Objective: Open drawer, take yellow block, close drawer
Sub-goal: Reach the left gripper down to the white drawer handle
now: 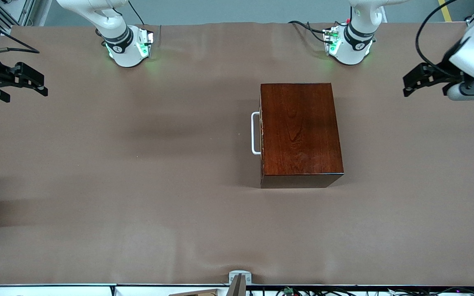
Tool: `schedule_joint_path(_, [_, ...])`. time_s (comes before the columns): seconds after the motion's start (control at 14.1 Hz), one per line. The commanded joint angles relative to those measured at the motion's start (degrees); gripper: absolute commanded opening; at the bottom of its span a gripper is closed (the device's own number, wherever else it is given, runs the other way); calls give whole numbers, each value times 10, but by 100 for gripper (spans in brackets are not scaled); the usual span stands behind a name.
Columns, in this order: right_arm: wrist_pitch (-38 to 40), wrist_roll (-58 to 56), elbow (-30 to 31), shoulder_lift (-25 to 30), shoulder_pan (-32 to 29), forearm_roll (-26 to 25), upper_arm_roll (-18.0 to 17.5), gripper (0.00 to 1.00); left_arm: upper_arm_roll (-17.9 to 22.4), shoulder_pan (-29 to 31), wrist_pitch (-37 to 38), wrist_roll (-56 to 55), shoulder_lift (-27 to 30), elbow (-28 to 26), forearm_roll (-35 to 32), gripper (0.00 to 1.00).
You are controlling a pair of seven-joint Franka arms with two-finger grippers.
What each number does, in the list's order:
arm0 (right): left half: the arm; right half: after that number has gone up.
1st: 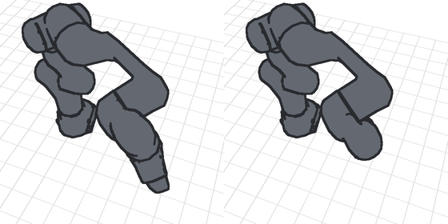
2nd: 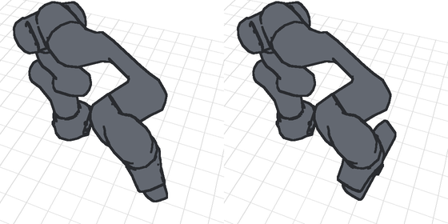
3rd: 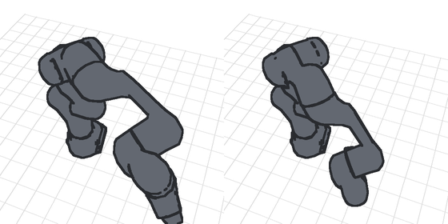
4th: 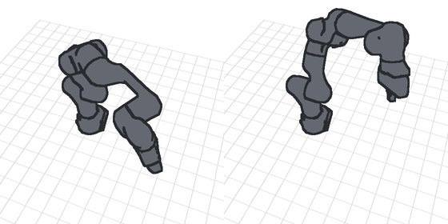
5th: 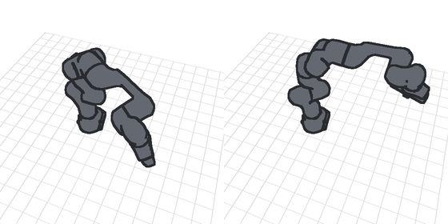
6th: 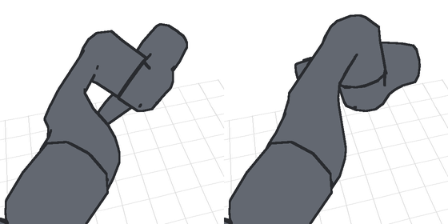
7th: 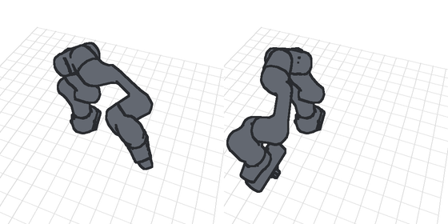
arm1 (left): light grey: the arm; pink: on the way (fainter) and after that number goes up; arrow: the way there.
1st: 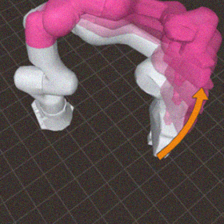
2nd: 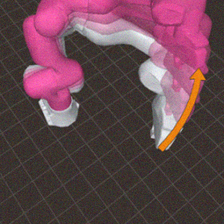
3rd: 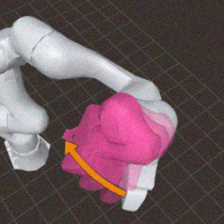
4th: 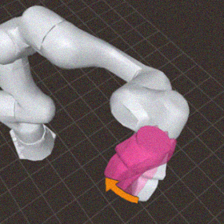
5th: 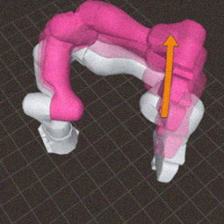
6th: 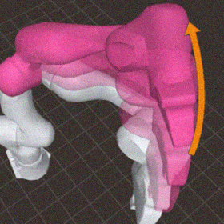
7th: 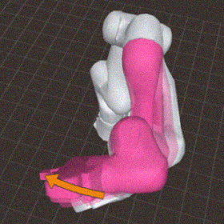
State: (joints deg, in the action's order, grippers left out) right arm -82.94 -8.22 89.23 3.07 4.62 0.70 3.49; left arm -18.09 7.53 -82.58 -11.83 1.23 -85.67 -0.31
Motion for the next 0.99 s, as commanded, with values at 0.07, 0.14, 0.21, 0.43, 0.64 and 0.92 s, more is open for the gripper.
schedule_joint_path(0.07, [2, 1, -8, -3, 2, -4, 1, 100, -30, -1, 14, -48, -10, 18, 5, 100])
schedule_joint_path(0.14, [2, 1, -8, -3, 2, -4, 1, 100, -51, -2, 14, -70, -18, 17, 3, 100])
schedule_joint_path(0.21, [2, 1, -8, -3, 2, -4, 1, 100, -74, -9, 14, -106, -40, 23, 0, 100])
schedule_joint_path(0.43, [2, 1, -7, -3, -1, -4, 1, 100, -110, -85, -4, -249, -132, 68, -12, 100])
schedule_joint_path(0.64, [1, 1, -7, -3, 1, -4, 1, 100, -106, -188, -69, -458, -201, 96, -35, 100])
schedule_joint_path(0.92, [1, 1, -7, -3, 0, -4, 1, 100, -104, -271, -200, -679, -267, 104, -63, 100])
